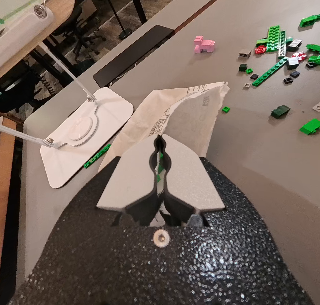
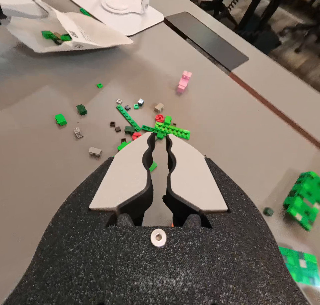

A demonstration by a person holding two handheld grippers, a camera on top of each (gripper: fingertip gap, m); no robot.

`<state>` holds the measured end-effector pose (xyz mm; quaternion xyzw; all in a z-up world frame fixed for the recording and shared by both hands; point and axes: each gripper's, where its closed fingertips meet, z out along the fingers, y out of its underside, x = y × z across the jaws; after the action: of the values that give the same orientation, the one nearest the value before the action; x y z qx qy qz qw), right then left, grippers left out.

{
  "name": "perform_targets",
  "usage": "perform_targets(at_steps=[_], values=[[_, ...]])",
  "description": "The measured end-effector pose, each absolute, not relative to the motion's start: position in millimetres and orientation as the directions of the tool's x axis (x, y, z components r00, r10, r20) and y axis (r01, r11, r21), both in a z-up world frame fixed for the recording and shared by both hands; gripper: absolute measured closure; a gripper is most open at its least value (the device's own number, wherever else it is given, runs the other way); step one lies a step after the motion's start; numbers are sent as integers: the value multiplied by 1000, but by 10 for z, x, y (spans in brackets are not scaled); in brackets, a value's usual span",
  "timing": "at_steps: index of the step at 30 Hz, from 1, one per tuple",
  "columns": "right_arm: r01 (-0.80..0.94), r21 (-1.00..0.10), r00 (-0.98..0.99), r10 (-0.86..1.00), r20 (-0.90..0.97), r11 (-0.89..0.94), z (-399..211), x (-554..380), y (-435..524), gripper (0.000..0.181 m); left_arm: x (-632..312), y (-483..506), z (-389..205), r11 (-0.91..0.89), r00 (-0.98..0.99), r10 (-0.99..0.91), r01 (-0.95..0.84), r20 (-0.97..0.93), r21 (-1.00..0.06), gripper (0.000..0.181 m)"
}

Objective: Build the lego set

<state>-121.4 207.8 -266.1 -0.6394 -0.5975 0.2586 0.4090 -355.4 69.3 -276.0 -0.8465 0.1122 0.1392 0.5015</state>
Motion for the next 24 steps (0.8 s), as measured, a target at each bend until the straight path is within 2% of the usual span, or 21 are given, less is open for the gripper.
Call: perform_targets(at_steps=[1, 6, 12, 20, 24], values=[[545, -838, 168, 978, 121, 10, -2684, -1172, 2110, 170, -3553, 693, -2759, -470, 935, -51, -333, -352, -817, 181], [581, -811, 192, 980, 58, -66, -2851, -1145, 2129, 170, -3531, 701, -2796, -479, 925, -65, -358, -374, -802, 181], [679, -734, 177, 977, 118, -34, -3054, -1151, 2124, 172, -3522, 706, -2816, -484, 912, -74, -387, -405, -784, 181], [528, -846, 322, 907, 273, 68, -2136, -736, 1994, 174, -3515, 714, -2821, -484, 903, -75, -404, -424, -776, 181], [504, -863, 445, 851, 277, 17, -1934, -174, 2004, 175, -3507, 721, -2824, -485, 900, -75, -410, -430, -773, 181]])
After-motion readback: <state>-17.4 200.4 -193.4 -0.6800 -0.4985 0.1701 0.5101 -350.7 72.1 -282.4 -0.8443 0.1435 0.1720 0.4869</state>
